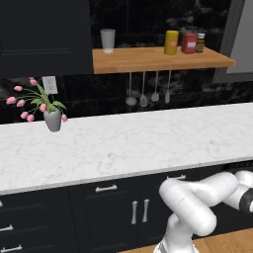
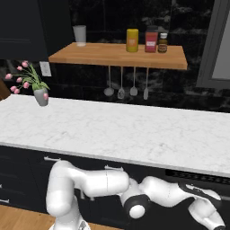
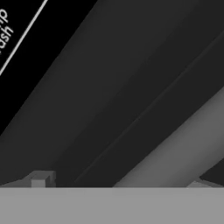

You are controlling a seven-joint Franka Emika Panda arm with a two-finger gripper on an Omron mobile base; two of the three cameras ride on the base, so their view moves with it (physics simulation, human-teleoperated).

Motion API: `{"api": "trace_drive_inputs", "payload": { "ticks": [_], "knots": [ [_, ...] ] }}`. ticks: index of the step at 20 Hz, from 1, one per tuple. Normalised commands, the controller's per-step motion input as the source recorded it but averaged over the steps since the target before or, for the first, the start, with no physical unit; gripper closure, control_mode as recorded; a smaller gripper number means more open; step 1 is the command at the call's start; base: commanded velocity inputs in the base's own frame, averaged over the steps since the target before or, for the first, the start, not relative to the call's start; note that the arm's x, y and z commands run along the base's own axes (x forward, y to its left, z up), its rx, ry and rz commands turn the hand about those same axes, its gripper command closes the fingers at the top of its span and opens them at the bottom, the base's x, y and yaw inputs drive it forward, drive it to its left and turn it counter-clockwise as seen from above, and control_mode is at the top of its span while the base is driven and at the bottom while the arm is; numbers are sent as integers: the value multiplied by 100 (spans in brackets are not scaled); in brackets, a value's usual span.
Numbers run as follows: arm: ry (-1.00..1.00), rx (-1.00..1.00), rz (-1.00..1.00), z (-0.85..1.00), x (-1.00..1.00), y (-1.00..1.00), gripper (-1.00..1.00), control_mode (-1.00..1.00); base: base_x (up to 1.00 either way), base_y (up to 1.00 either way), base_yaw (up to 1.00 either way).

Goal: Pick up the cup and bowl from the counter, place them in the dishwasher, and close the dishwasher door.

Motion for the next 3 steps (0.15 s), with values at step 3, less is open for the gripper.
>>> {"api": "trace_drive_inputs", "payload": {
  "ticks": [3],
  "knots": [
    [4,0,0,0,48,-3,-100,-100,0,0,0]
  ]
}}
